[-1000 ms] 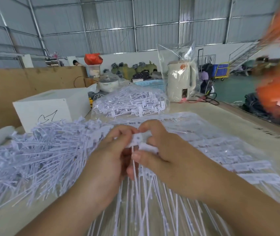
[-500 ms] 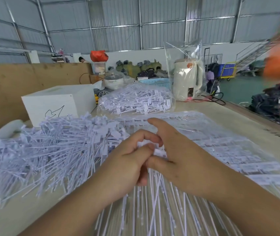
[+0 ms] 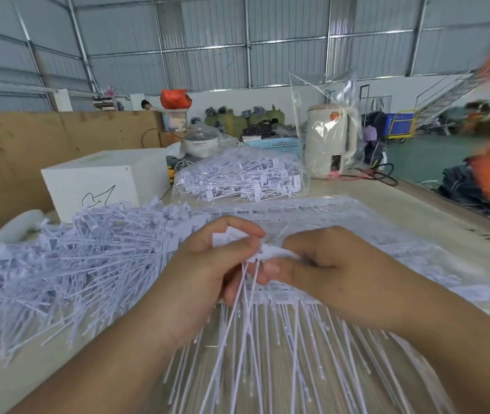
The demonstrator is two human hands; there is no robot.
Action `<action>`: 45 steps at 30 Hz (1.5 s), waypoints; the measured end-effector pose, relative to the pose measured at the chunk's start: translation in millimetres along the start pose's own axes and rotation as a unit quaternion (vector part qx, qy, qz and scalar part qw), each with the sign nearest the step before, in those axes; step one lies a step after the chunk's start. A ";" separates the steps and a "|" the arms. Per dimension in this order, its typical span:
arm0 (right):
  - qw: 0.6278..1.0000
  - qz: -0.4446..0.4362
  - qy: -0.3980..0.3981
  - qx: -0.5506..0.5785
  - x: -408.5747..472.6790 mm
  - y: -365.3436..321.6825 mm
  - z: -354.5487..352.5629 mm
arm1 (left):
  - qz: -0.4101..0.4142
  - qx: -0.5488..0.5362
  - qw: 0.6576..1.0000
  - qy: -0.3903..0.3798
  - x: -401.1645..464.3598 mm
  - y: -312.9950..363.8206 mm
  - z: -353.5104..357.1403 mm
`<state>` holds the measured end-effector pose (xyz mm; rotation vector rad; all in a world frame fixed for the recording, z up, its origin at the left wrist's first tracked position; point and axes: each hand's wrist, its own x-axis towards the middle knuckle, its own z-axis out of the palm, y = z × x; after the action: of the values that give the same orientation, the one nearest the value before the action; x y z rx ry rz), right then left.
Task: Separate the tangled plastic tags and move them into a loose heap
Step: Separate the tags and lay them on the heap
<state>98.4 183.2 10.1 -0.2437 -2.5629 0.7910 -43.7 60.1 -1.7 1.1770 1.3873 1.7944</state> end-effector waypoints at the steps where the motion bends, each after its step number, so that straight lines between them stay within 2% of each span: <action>1: 1.000 -0.003 0.005 -0.004 0.0 -0.4 0.2 | 0.006 0.006 1.000 -0.001 -0.4 -0.4 1.7; 4: 0.999 -0.002 0.051 -0.015 0.1 -2.7 4.2 | 0.029 0.008 0.998 0.049 0.3 -2.0 7.8; 9: 0.982 -0.012 0.183 -0.049 0.4 -11.9 23.8 | 0.026 -0.068 0.987 0.144 -0.9 -0.7 19.6; 12: 0.956 -0.022 0.287 -0.052 0.3 -16.1 23.2 | -0.014 -0.140 0.976 0.163 0.3 0.4 15.7; 14: 0.947 -0.037 0.320 -0.008 0.0 -15.5 15.4 | -0.028 -0.148 0.977 0.150 1.8 1.3 9.0; 15: 0.953 -0.049 0.297 0.027 -0.8 -13.9 13.3 | -0.026 -0.141 0.980 0.138 2.0 1.6 7.8; 17: 0.978 -0.062 0.180 0.090 -1.7 -10.0 16.5 | -0.009 -0.105 0.989 0.105 1.5 0.2 9.4; 19: 0.990 -0.059 0.094 0.091 -0.6 -4.5 23.9 | 0.010 -0.064 0.996 0.067 0.5 -1.0 13.1; 24: 0.994 -0.055 0.074 0.066 2.5 4.3 28.0 | 0.033 0.005 0.999 0.024 -0.4 -3.6 9.0; 29: 0.992 -0.045 0.099 0.064 1.8 4.7 28.8 | 0.012 0.059 0.998 -0.006 -0.9 -2.1 6.4; 33: 0.991 -0.038 0.102 0.084 1.7 3.2 26.4 | 0.005 0.050 0.998 -0.045 -2.2 0.3 3.9; 37: 0.992 -0.027 0.061 0.111 1.1 0.9 23.1 | -0.017 0.026 0.996 -0.082 -3.1 0.6 1.5; 39: 0.993 -0.014 0.028 0.114 1.2 3.0 18.6 | -0.007 0.036 0.997 -0.062 -1.8 -2.6 1.6; 42: 0.996 0.018 -0.073 0.057 1.3 6.5 5.3 | 0.010 0.053 0.998 -0.012 1.7 -8.2 -0.6; 45: 0.990 0.063 -0.120 0.037 0.7 9.8 -4.2 | 0.014 0.060 0.998 -0.012 3.7 -10.8 -2.2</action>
<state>100.1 193.6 7.8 -0.3062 -2.7562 1.0169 -48.0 65.4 -11.0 1.2825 1.4889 1.7301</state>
